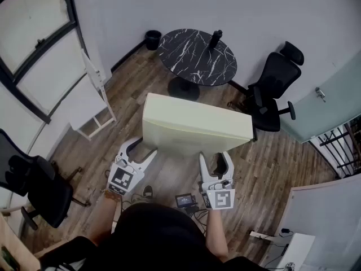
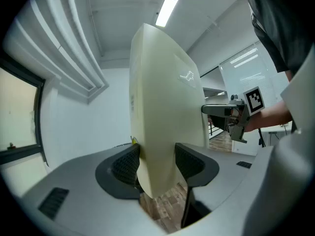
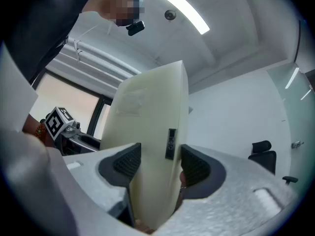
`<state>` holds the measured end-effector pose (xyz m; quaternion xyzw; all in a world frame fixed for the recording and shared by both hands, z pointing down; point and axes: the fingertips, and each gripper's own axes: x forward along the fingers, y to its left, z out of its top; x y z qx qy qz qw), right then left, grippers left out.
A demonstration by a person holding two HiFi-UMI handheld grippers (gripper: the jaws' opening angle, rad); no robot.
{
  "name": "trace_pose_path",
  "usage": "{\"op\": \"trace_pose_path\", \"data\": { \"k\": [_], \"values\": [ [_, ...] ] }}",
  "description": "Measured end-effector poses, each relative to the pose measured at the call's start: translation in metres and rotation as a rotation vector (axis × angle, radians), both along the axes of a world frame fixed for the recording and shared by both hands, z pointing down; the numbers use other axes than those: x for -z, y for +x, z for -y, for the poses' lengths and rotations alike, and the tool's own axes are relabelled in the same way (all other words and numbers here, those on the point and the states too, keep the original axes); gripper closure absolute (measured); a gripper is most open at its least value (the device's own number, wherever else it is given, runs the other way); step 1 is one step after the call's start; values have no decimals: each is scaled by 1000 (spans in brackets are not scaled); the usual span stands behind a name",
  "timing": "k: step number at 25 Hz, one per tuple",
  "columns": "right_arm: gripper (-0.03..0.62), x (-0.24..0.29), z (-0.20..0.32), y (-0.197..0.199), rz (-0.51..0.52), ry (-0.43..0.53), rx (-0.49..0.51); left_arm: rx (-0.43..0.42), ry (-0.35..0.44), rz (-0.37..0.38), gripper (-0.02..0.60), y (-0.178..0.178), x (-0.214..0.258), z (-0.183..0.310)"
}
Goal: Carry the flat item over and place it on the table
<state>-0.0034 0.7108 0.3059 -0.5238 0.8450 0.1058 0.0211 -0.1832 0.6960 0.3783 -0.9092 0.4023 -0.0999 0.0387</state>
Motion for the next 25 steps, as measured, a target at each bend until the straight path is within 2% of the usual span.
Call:
{"op": "trace_pose_path", "data": {
  "k": [10, 17, 25],
  "values": [
    [329, -5, 35, -24, 17, -15, 3, -23, 14, 8, 356, -28, 0, 36],
    [329, -14, 76, -11, 27, -33, 31, -13, 9, 30, 355, -17, -4, 71],
    [329, -18, 147, 24, 62, -19, 81, 24, -17, 68, 354, 16, -5, 137]
  ]
}}
